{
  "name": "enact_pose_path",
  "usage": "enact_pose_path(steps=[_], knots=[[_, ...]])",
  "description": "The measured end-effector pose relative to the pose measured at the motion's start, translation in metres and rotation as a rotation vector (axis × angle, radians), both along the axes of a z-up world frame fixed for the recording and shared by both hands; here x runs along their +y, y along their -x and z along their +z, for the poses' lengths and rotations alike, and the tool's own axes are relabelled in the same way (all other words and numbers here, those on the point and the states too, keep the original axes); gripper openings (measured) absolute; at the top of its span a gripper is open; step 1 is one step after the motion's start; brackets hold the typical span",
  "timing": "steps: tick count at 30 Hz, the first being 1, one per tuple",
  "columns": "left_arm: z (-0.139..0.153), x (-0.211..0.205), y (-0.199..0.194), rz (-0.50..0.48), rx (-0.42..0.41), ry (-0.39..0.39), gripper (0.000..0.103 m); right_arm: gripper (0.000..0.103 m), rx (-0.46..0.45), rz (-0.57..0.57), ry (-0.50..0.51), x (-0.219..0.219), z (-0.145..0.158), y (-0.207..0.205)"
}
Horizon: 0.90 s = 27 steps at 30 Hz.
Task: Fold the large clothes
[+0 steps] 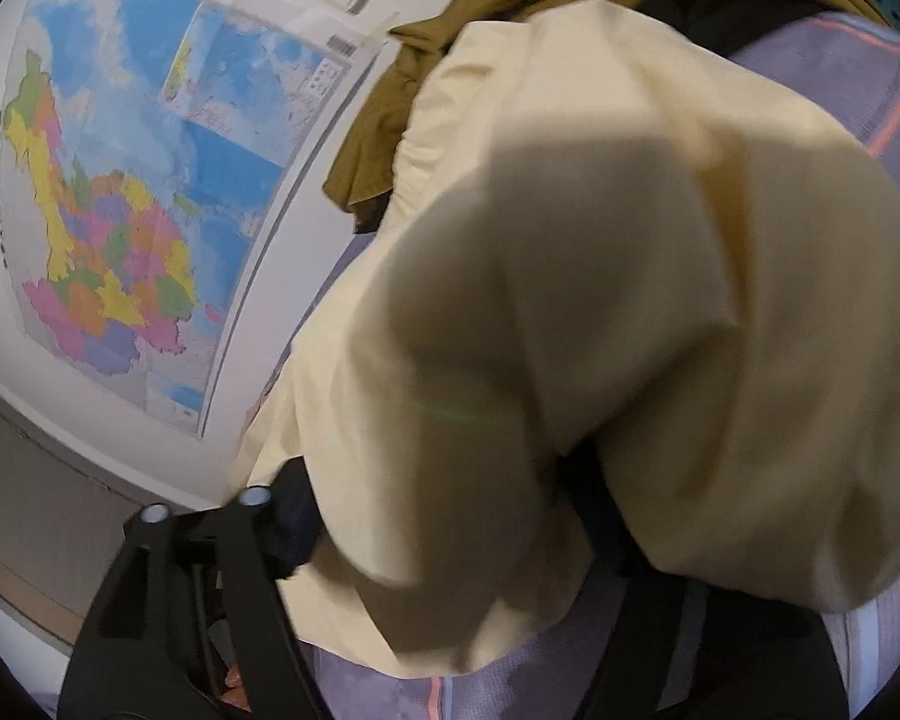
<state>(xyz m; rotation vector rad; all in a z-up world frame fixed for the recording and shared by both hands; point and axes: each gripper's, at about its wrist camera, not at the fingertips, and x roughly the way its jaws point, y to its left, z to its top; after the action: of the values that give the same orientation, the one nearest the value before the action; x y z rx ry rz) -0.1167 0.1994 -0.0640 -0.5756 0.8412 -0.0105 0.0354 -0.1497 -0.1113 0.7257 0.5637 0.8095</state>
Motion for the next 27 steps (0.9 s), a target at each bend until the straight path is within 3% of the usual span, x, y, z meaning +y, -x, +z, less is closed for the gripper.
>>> enact_pose_path(steps=[2, 6, 9, 13, 16, 17, 18, 20, 22, 23, 24, 25, 27], knots=[[0.001, -0.004, -0.001, 0.0, 0.018, -0.046, 0.092, 0.077, -0.013, -0.019, 0.03, 0.006, 0.004, 0.0], [0.003, -0.004, 0.0, 0.021, 0.033, -0.082, 0.074, 0.061, -0.018, -0.028, 0.045, 0.006, 0.002, -0.003], [0.006, -0.005, 0.003, 0.012, 0.034, -0.103, 0.067, 0.06, -0.015, -0.001, 0.038, 0.004, 0.0, -0.005], [0.007, -0.005, 0.001, 0.017, 0.037, -0.111, 0.063, 0.066, -0.004, 0.01, 0.035, 0.004, 0.001, -0.007], [0.006, -0.004, 0.0, 0.014, 0.038, -0.1, 0.064, 0.077, -0.013, 0.016, 0.037, 0.008, 0.004, -0.007], [0.005, -0.003, -0.001, 0.009, 0.043, -0.089, 0.069, 0.082, -0.016, 0.012, 0.04, 0.011, 0.006, -0.007], [0.003, -0.001, -0.003, 0.002, 0.049, -0.063, 0.081, 0.09, -0.025, 0.013, 0.043, 0.013, 0.007, -0.007], [0.001, 0.001, -0.005, -0.02, 0.024, -0.01, 0.089, 0.093, -0.039, -0.006, 0.065, 0.022, 0.01, -0.005], [0.0, -0.004, -0.007, -0.02, 0.024, -0.038, 0.089, 0.092, -0.05, -0.018, 0.093, 0.028, 0.011, -0.005], [0.0, -0.007, -0.008, -0.022, 0.026, -0.059, 0.089, 0.083, -0.056, -0.023, 0.106, 0.029, 0.012, -0.006], [0.0, -0.008, -0.009, -0.017, 0.03, -0.08, 0.082, 0.067, -0.053, -0.026, 0.099, 0.027, 0.01, -0.008], [0.001, -0.009, -0.009, -0.01, 0.033, -0.09, 0.078, 0.059, -0.048, -0.017, 0.086, 0.025, 0.009, -0.011], [0.004, -0.003, -0.008, -0.002, 0.038, -0.074, 0.059, 0.039, -0.028, 0.029, 0.03, 0.019, 0.006, -0.017]])
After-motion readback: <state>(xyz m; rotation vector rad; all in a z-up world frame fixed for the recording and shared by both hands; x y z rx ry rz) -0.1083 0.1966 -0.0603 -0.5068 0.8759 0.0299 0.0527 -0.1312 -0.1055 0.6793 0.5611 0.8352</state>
